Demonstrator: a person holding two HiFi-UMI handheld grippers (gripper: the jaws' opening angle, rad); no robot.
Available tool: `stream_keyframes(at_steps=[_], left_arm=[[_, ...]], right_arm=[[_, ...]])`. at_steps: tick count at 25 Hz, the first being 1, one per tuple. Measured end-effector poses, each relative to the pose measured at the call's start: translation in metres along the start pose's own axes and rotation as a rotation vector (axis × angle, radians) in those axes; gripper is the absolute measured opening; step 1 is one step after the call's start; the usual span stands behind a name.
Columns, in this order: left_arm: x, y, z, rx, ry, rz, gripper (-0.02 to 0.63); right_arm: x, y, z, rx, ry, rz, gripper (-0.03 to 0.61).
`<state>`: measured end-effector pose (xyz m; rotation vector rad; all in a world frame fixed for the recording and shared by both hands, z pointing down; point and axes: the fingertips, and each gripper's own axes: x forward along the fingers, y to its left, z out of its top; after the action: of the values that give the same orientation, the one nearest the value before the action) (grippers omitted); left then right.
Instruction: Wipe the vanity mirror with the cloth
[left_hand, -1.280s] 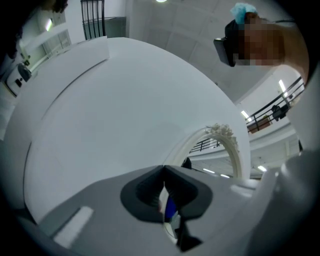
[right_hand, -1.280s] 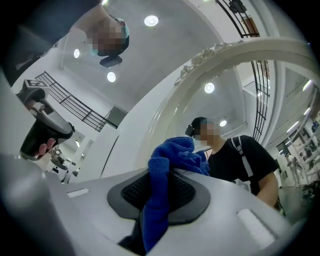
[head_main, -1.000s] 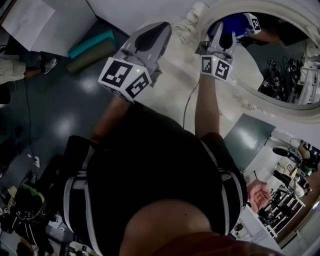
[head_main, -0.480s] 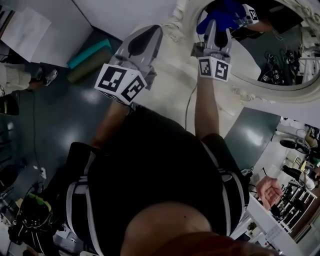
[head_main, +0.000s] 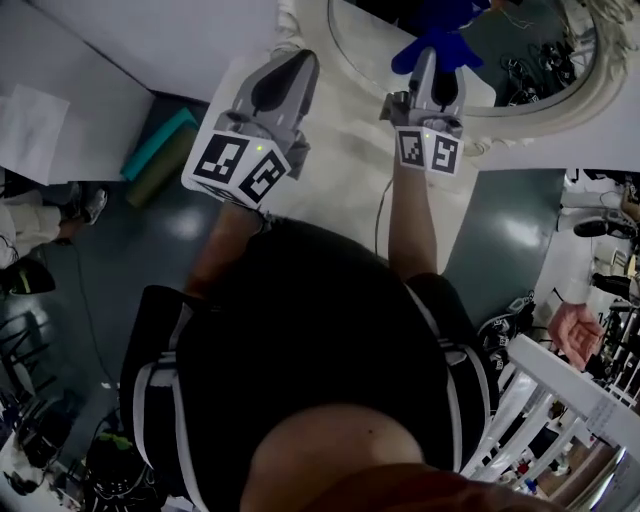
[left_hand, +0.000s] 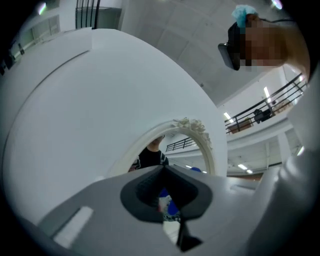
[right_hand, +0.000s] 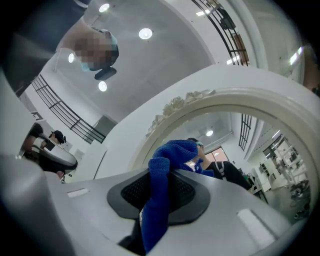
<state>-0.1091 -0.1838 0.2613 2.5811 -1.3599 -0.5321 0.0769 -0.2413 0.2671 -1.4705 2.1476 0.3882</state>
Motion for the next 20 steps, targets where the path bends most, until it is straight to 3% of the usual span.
stream_keyframes(at_steps=[11,20], left_arm=[[0.053,-0.087,-0.054,-0.054,0.101,-0.235,0.011],[0.072,-0.115,-0.069,-0.061,0.153,-0.316,0.012]], right_arm=[[-0.108,-0.102,0.049,-0.124,-0.002,-0.277,0.077],[-0.153,-0.138,0.020,-0.092,0.085,-0.437,0.077]])
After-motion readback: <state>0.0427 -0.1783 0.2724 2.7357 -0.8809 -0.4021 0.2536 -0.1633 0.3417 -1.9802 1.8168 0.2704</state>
